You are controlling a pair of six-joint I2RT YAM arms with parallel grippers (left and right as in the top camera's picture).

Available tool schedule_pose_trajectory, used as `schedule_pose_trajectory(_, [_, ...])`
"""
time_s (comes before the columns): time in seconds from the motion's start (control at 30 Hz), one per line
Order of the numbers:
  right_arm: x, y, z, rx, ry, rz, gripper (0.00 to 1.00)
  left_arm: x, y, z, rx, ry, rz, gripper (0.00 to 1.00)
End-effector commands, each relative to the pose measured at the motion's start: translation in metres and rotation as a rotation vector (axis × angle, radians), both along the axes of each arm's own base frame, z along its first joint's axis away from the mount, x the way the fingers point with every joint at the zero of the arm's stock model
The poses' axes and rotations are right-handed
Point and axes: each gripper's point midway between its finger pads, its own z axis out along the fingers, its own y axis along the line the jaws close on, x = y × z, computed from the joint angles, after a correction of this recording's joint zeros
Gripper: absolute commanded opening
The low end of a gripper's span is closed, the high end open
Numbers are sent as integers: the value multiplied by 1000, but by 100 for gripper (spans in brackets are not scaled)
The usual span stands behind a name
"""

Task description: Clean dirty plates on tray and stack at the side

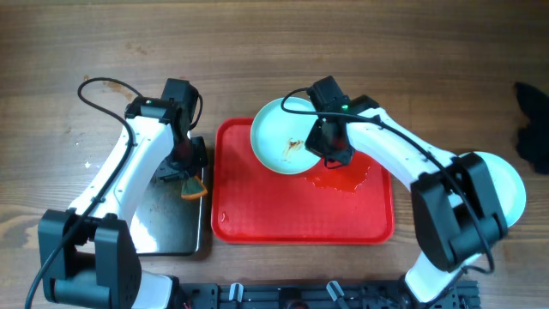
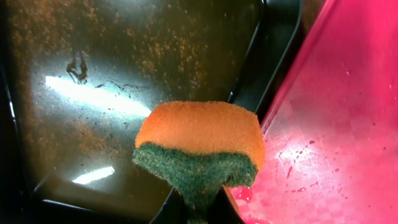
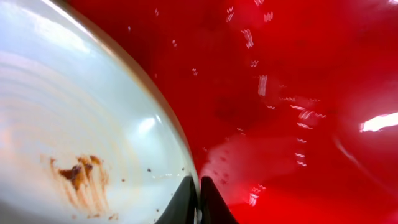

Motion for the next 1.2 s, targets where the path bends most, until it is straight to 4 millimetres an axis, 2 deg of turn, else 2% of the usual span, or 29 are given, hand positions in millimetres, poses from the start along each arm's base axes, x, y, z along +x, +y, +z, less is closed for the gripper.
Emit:
schedule_pose_trajectory(0.0, [-3,-15,22,-54,-48,60,4,-15,0,-11,-16,57,-34,4])
schedule_pose_trajectory(0.1, [-23,-20,22,-47,-14,101,5,-34,-9,-31,-76,106,-26,4])
schedule_pose_trajectory(0.23, [-53,-31,-1,-57,57,117,4,-40,-30,-54,-208,92,-15,4])
schedule_pose_trajectory(0.37, [-79,-25,-29,23,108,151,4,-45,-25,-80,-205,55,22,4])
schedule_pose_trajectory(0.43, [-84,-27,-34,23,116,166,4,-40,-20,-84,-209,30,47,4])
schedule_pose_trajectory(0.67, [-82,-25,-33,30,102,204,4,-15,-2,-78,-226,-51,152,4])
schedule_pose_trajectory(0.8, [-79,-21,-33,48,92,208,5,0,0,-61,-232,-104,152,4])
schedule_pose_trajectory(0.87, [-78,-20,-32,51,85,209,4,10,0,-42,-235,-145,136,4])
schedule_pose_trajectory(1.0, [-75,-16,-32,68,74,211,4,14,3,-21,-217,-172,116,4])
schedule_pose_trajectory(1.07, [-75,-15,-32,76,72,213,4,7,18,-22,-124,-146,122,4])
schedule_pose_trajectory(1.17, [-73,-14,-31,80,65,225,4,-12,58,-23,109,-88,194,4])
